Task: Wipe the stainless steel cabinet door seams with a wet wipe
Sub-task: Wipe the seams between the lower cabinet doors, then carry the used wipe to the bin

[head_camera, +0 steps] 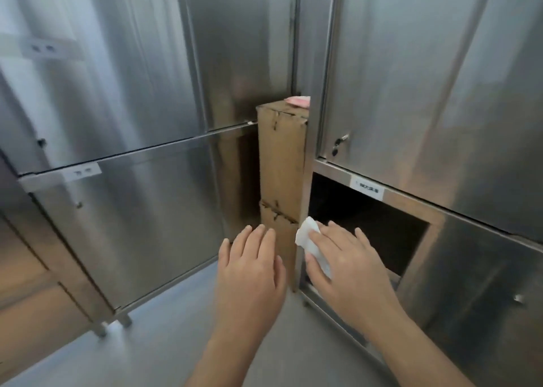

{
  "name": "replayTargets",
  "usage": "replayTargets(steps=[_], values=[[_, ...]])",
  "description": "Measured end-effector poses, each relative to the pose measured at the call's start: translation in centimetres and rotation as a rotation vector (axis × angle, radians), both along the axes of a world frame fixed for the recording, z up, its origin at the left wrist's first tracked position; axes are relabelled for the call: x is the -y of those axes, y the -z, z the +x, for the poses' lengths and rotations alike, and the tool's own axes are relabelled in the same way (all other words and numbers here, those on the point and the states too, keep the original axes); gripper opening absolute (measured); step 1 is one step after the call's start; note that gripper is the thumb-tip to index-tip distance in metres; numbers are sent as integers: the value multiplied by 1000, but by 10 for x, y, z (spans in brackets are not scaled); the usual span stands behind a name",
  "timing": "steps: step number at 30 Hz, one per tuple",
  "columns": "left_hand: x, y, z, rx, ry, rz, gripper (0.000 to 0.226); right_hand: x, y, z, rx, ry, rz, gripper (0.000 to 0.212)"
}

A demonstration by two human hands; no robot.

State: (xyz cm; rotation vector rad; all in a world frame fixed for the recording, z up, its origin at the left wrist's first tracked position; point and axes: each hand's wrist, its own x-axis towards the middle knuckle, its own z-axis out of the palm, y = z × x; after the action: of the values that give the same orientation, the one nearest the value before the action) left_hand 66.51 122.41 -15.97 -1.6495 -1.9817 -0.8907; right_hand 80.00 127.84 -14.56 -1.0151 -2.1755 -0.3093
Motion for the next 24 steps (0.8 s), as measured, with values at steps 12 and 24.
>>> replayTargets(steps=[12, 24], values=[[34, 32, -130, 54, -360, -56, 44, -12, 29, -161, 9, -379, -38, 31], [-21, 21, -238, 19, -693, -83, 43, -99, 27, -303, 41, -714, -81, 32]])
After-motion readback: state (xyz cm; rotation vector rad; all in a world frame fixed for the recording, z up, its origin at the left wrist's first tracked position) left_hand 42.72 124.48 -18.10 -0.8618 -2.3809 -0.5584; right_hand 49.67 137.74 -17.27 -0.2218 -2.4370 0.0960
